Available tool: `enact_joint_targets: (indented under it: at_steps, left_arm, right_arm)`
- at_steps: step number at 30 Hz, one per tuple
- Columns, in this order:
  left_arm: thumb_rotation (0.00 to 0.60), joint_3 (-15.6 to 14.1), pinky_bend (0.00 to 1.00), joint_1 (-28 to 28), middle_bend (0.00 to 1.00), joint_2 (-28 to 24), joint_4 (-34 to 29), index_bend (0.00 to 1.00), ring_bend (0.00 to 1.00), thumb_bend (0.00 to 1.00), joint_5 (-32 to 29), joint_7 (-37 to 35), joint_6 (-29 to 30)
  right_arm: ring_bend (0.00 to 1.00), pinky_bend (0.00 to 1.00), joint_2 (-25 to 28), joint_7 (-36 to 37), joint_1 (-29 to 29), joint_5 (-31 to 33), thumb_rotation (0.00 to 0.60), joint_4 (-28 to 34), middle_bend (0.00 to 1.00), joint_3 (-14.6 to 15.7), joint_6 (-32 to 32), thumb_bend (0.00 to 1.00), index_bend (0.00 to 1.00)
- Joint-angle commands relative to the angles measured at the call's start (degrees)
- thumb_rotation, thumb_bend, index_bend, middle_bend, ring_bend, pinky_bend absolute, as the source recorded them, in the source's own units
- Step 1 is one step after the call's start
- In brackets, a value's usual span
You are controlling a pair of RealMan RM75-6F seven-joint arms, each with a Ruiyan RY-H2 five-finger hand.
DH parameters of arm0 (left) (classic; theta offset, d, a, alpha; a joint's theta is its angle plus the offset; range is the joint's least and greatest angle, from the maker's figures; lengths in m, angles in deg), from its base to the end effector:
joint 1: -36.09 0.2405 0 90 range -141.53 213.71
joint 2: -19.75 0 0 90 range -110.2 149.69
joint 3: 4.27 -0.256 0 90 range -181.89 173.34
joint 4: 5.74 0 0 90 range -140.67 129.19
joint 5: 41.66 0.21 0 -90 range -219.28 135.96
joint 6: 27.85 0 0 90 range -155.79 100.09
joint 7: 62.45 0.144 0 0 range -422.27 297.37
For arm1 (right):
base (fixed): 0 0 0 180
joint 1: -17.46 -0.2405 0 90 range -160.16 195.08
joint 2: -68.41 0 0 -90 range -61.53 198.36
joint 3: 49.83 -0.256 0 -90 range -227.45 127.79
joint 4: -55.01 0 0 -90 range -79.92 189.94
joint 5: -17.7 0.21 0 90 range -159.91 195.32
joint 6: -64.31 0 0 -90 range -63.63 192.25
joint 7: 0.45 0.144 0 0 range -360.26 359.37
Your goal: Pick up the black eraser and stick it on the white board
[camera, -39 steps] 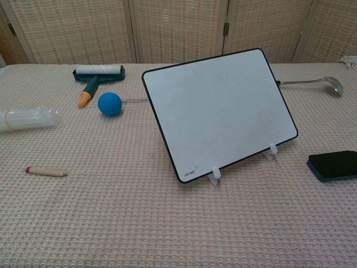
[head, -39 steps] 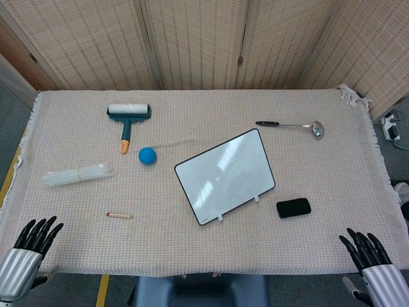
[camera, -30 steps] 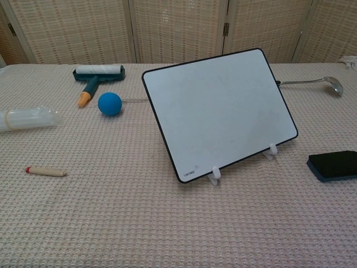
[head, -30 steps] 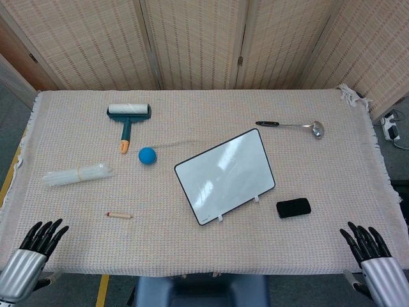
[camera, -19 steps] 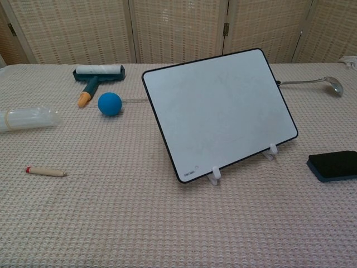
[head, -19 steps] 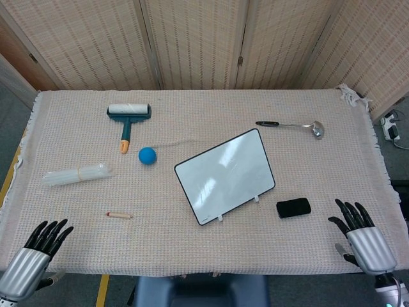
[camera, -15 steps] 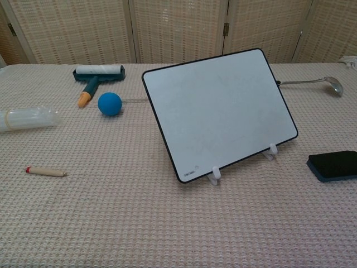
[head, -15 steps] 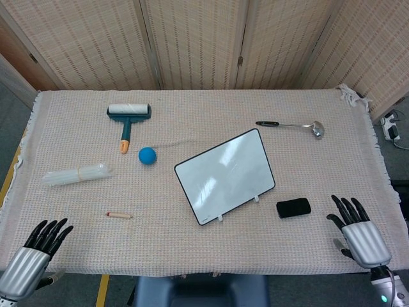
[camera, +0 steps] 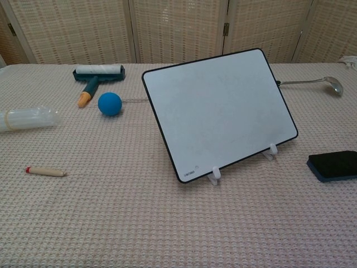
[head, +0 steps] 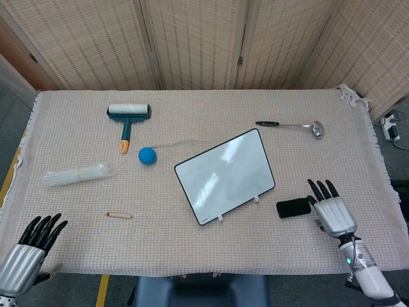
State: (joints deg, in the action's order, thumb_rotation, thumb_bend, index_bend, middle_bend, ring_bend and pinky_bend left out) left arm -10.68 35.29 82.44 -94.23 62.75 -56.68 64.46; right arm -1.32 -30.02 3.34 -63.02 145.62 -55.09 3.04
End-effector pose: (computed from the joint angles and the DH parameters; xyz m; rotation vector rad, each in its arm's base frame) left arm -0.2994 0.1198 0.1491 -1.6927 -0.7137 -0.8702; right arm -0.3018 -0.2303 0.0849 1.7972 -0.7084 0.4522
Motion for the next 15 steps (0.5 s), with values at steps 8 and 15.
enact_joint_targets:
  at_steps: [8,15]
  left_arm:
    - [0.6,1.1,0.0,1.0,0.0,0.6,0.3,0.0,0.0,0.19,-2.4,1.8,0.9]
    - [0.6,1.9,0.0,0.8,0.0,1.2,-0.1,0.0,0.0,0.19,-4.6,3.0,-0.6]
  right_arm:
    - [0.0,0.0,-3.2,-6.0,-4.0,7.6,0.6,0.6,0.0,0.1,4.2,0.31,0.25]
    - [0.0,0.0,-6.4,-4.2,-5.8,9.8,0.6,-3.8,0.0,0.4,5.6,0.31,0.25]
